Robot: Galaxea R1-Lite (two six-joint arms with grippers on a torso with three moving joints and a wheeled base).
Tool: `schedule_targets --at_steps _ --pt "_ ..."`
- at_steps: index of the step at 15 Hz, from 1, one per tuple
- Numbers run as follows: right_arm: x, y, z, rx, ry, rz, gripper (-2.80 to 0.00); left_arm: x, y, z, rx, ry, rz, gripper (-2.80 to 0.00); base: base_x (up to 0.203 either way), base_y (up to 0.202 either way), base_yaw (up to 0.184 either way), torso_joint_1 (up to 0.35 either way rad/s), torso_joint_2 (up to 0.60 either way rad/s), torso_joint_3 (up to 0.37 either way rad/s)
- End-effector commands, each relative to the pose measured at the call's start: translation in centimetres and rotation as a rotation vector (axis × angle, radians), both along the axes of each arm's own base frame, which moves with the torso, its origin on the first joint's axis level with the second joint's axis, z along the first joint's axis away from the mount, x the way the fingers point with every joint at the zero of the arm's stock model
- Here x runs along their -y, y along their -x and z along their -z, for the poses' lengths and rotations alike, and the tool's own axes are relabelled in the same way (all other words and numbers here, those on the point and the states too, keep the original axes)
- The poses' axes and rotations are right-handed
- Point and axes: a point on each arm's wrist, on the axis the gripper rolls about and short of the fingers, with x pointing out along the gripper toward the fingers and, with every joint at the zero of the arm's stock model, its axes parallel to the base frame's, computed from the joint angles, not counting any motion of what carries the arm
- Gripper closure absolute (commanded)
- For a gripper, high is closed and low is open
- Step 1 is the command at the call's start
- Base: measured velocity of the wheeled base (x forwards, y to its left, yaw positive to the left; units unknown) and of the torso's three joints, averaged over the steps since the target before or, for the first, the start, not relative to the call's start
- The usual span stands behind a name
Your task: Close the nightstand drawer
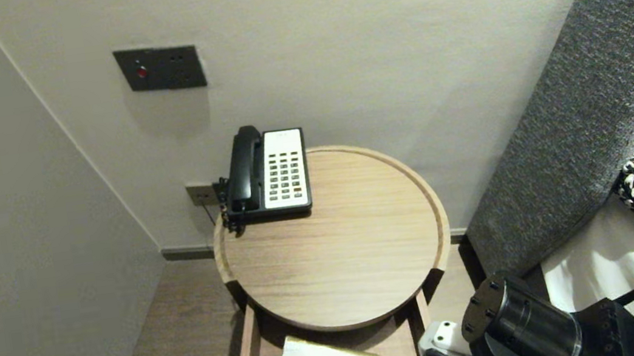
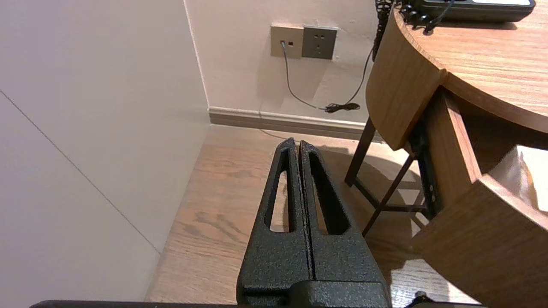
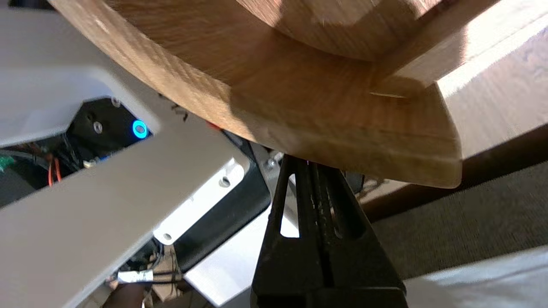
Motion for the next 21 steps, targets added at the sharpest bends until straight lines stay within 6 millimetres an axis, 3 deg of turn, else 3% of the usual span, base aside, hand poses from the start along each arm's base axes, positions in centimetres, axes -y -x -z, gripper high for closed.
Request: schedule_targets --at_steps 1,5,12,21 --pt "-0.2 -0.3 -0.2 0.006 -0.008 0.004 0.0 0.0 0.0 0.0 0.004 0.001 -0.001 0.0 0.0 0.0 0.0 0.0 0.0 0.0" --pt "-0.5 -1.3 -0.9 0.03 -0.031 0.031 0.0 0.0 0.0 0.0 0.004 0.001 -0.001 0.0 0.0 0.0 0.0 0.0 0.0 0.0" --pt "0.8 -4.2 -1.7 0.071 -0.046 0.132 0.0 0.0 0.0 0.0 0.003 0.001 -0.001 0.0 0.0 0.0 0.0 0.0 0.0 0.0" --pt "1.2 -7.4 -1.4 0.077 -0.042 0.221 0.0 0.0 0.0 0.0 0.006 0.001 -0.001 0.0 0.0 0.0 0.0 0.0 0.0 0.0"
